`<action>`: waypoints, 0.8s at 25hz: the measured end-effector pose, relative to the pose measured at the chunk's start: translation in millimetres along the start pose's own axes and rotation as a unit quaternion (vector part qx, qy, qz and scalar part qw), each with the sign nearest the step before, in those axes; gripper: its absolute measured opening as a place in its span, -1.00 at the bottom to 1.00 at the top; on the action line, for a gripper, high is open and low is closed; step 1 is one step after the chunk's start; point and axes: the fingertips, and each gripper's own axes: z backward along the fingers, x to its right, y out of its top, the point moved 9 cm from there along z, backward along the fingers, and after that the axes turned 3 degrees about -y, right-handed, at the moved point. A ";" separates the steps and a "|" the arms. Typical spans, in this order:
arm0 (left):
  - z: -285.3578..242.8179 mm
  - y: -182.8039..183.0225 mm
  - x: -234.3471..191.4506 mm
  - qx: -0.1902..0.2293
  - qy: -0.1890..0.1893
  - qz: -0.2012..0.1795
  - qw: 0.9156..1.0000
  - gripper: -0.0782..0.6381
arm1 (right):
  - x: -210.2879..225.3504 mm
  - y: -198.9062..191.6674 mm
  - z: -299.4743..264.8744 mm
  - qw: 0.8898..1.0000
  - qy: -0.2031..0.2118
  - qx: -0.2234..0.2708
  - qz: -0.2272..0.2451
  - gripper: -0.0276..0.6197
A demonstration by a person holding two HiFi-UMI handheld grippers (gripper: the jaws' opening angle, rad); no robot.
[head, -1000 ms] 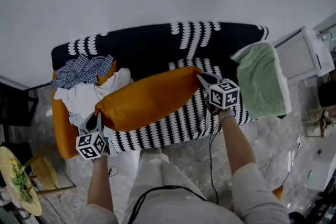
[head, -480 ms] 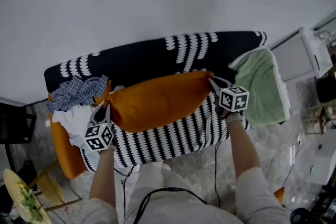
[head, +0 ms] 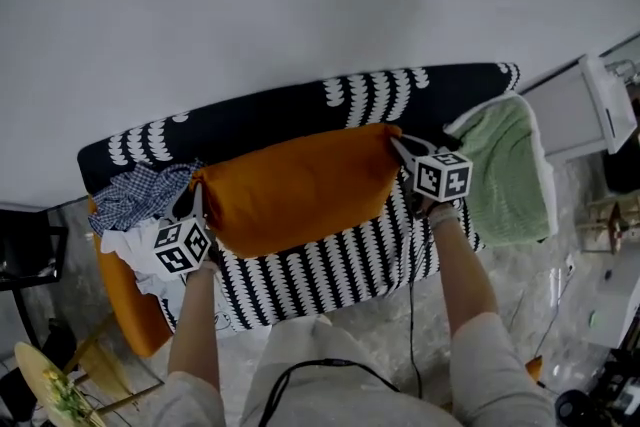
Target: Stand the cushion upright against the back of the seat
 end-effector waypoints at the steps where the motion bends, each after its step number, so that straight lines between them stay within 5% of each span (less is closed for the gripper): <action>1: -5.0 1.7 -3.0 0.003 0.002 0.008 1.000 -0.59 | -1.6 1.8 -5.6 1.000 -0.001 0.001 0.000 -0.82; 15: -59.8 20.7 -21.2 0.007 -0.005 0.043 0.999 -0.59 | 10.9 26.0 -54.3 0.999 -0.042 -0.005 -0.016 -0.82; 20: -63.6 7.2 -19.3 -0.002 0.006 0.007 1.000 -0.59 | 13.4 14.1 -60.3 0.998 -0.051 0.001 -0.035 -0.81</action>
